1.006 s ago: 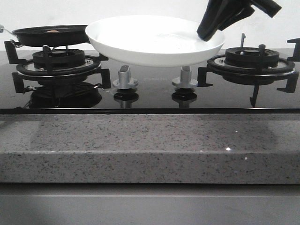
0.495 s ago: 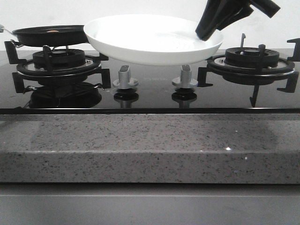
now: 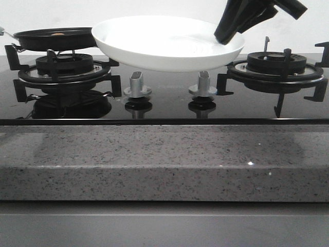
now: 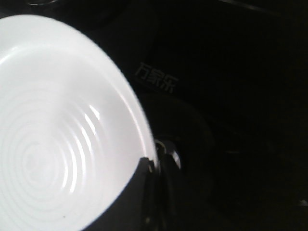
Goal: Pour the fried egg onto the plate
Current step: 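Grasp the pale green pan handle with the left gripper and lift the pan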
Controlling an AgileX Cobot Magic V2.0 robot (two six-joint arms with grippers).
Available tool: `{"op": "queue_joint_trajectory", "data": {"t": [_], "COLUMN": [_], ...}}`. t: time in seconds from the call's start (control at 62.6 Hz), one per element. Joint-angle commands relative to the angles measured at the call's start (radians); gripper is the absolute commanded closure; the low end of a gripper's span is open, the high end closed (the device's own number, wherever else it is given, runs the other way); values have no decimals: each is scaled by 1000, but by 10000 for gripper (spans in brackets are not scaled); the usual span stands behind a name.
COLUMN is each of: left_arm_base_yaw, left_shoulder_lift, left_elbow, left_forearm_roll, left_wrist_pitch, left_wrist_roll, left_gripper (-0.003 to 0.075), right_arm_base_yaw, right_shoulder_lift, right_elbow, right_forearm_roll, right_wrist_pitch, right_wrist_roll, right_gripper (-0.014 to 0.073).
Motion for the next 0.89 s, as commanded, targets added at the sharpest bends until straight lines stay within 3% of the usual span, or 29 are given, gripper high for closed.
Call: {"op": "queue_joint_trajectory", "data": {"t": [0.0, 0.415, 0.799, 0.878], "left_arm_base_yaw": [3, 3, 3, 3], "left_shoulder_lift": [12, 190, 207, 207], "left_elbow": [-36, -209, -225, -225], "left_forearm_roll": [-127, -160, -157, -157], "left_wrist_pitch": [20, 78, 116, 116], "left_wrist_roll": [48, 51, 51, 51], "left_gripper": [50, 69, 507, 634], "right_arm_base_yaw": [-1, -1, -1, -1], "right_shoulder_lift": [-49, -49, -49, -49], "right_elbow": [-25, -25, -25, -25], "right_forearm_roll": [48, 48, 48, 48], "right_wrist_pitch": [-33, -33, -33, -33], "right_wrist_roll": [-11, -11, -11, -11], "right_gripper": [700, 700, 700, 700]}}
